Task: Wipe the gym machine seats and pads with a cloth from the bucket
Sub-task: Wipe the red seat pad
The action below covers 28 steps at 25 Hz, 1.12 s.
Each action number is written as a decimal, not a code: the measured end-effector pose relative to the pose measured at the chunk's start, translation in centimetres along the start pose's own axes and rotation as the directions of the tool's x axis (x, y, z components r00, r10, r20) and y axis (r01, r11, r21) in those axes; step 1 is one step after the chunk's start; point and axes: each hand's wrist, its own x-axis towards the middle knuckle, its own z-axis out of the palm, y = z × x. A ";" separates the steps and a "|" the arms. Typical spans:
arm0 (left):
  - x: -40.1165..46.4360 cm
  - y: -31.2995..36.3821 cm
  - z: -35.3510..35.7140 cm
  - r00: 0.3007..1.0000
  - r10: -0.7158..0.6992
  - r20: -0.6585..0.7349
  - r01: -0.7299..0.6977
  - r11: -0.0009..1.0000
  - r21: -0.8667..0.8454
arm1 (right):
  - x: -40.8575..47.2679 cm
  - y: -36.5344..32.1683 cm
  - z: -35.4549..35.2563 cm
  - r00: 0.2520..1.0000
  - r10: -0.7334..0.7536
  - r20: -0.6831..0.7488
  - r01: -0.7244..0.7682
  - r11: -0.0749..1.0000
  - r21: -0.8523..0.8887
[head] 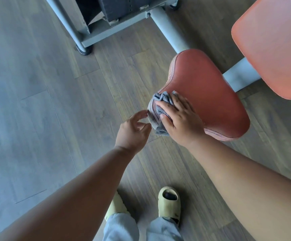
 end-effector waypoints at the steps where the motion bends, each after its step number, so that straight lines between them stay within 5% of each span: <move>1: 0.1 -0.1 0.0 1.000 -0.011 -0.009 0.011 1.000 -0.007 | 1.1 -0.5 0.0 0.998 0.054 0.028 -0.053 0.998 -0.014; 6: 0.6 -0.3 0.9 0.989 -0.135 -0.060 0.116 0.962 -0.248 | 10.4 -2.2 -0.3 0.929 0.147 0.340 -0.138 0.989 -0.050; 9: 1.3 1.0 1.3 0.967 -0.215 -0.136 0.154 0.919 -0.362 | 8.7 -1.6 -0.7 0.949 0.044 0.313 -0.061 0.997 0.043; 11: 2.1 2.5 1.0 0.964 -0.090 -0.249 0.033 0.974 -0.225 | 6.3 -1.6 -1.5 0.976 0.059 0.209 -0.140 0.905 0.402; 13: 3.4 4.4 0.8 0.898 0.254 -0.359 -0.245 0.967 0.072 | 4.7 -1.1 -2.9 0.966 0.216 0.141 -0.242 0.569 0.786; 15: 4.6 6.9 1.6 0.860 0.470 -0.200 -0.356 0.832 0.426 | 3.4 1.0 -3.2 0.905 0.416 0.092 -0.288 0.438 0.852; 17: 5.7 8.4 3.9 0.953 0.291 0.087 -0.268 0.668 0.695 | 2.2 4.2 -2.7 0.878 0.477 0.031 -0.389 0.676 0.626; 20: 7.7 8.7 6.1 0.990 -0.004 0.144 -0.109 0.629 0.770 | 0.6 6.5 -1.1 0.917 0.374 0.138 -0.391 0.912 0.127; 25: 9.4 8.5 4.9 0.996 -0.090 -0.017 0.083 0.815 0.573 | 0.5 7.0 -0.7 0.921 0.373 0.109 -0.387 0.905 0.174; 28: 5.8 6.7 6.4 0.964 -0.092 -0.251 0.177 0.923 0.342 | 0.6 7.0 -1.2 0.908 0.390 0.154 -0.419 0.866 0.272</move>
